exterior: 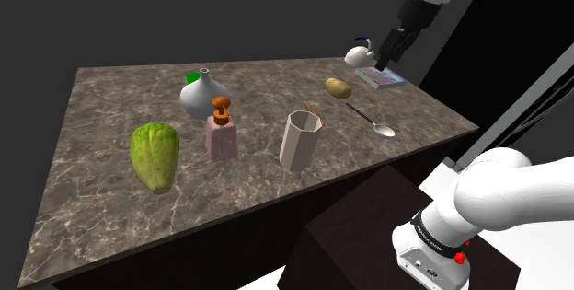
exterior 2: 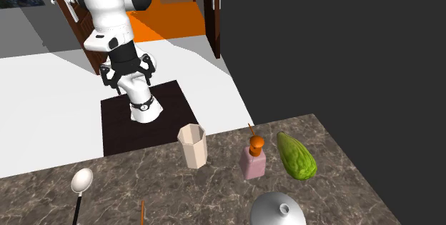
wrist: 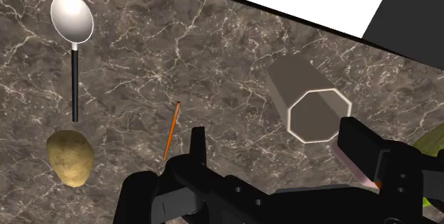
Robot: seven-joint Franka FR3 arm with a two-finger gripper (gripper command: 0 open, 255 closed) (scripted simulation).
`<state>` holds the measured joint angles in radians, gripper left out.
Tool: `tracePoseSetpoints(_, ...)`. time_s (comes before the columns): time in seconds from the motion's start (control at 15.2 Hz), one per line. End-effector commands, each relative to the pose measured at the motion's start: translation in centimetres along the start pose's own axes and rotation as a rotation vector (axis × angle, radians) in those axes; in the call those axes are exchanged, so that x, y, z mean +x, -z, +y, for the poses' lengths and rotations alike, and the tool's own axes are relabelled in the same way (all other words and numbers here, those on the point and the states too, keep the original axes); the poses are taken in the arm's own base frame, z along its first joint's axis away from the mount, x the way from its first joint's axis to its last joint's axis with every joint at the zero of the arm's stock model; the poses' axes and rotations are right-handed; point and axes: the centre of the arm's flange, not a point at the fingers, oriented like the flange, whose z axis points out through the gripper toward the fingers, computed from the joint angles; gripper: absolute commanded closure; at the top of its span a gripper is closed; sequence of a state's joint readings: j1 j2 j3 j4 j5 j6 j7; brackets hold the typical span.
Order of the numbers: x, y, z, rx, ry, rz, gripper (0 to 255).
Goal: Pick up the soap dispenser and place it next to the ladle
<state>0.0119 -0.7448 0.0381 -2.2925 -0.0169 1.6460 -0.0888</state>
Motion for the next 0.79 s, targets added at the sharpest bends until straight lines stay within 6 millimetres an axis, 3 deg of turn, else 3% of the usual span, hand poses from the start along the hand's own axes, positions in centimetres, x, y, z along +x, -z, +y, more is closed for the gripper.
tracePoseSetpoints(0.0, 0.0, 0.0, 0.0, 0.0, 0.0, 0.0, 0)
tracePoseSetpoints(0.73, 8.1, -6.7, -9.0, 0.04, 0.026, 0.03, 0)
